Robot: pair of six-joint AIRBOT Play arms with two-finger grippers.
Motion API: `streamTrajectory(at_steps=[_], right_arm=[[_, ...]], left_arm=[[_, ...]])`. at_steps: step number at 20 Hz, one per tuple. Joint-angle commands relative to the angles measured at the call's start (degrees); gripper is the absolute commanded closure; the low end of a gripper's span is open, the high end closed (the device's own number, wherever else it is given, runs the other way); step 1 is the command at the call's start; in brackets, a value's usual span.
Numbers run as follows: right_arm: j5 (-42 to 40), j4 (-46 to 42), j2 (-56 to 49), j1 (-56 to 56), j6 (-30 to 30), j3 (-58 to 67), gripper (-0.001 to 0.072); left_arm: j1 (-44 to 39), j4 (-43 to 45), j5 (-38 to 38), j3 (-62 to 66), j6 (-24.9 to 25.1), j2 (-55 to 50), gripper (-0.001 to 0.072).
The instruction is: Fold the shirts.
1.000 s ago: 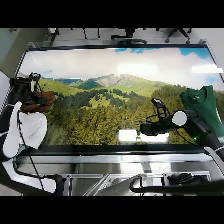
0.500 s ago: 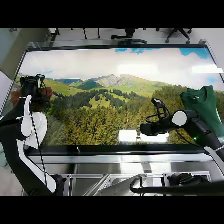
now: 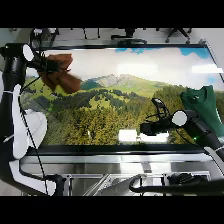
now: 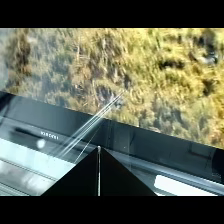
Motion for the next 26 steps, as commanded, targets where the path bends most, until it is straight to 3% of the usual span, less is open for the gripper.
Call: streamTrajectory(at_steps=[1, 5, 11, 12, 13, 14, 15, 16, 19, 21, 24, 26], right_arm=[[0.17, 0.46, -0.04, 0.04, 0.0, -0.02, 0.069], [0.15, 0.44, -0.02, -0.07, -0.5, 0.11, 0.069], [0.17, 0.39, 0.44, -0.46, -0.9, 1.25, 0.0682], [0.17, 0.07, 0.42, -0.48, -0.92, 2.03, 0.0681], [0.2, -0.61, 0.39, -0.48, -0.92, 3.34, 0.068], [0.2, -1.42, 0.37, -0.48, -0.92, 4.76, 0.0632], [0.2, -2.45, 0.37, -0.48, -0.92, 6.29, 0.0445], [0.2, -3.26, 0.37, -0.48, -0.92, 7.52, 0.0388], [0.11, -5.2, -0.35, -0.48, -3.74, 9.75, 0.0387], [0.13, -6.69, -2.45, -0.76, -3.67, 11.45, 0.0387], [0.22, -5.81, -8.85, -5.25, -4.87, 15.43, 0.0389], [0.2, -1.03, -14.56, -9.03, -10.91, 19.21, 0.0386]], left_arm=[[-9.51, -11.06, -1.51, -3.52, 0.02, 9.75, 0.068], [-21.7, -16.26, 0.15, -13.68, -1.75, 12.57, 0.068], [-32.11, -16.31, 12.46, -25.57, -7.21, 6.99, 0.0666], [-31.85, -16.28, 11.8, -24.3, -7.63, 5.66, 0.0392], [-30.93, -16.28, 10.03, -21.88, -8.41, 4.55, 0.0039], [-29.35, -16.28, 7.3, -18.69, -9.81, 3.76, -0.0007], [-27.63, -16.31, 3.61, -15.45, -10.8, 3.39, -0.0007], [-25.57, -16.31, -1.31, -12.22, -11.67, 3.41, -0.0007], [-20.37, -16.39, -17.05, -8.52, -12.9, 4.9, -0.0007], [-19.41, -16.5, -21.33, -14.56, -13.29, 8.57, -0.0007], [-23.45, -16.57, -15.13, -32.5, -14.27, 16.65, -0.0007], [-28.85, -16.57, -3.82, -46.01, -16.79, 21.57, -0.0007]])
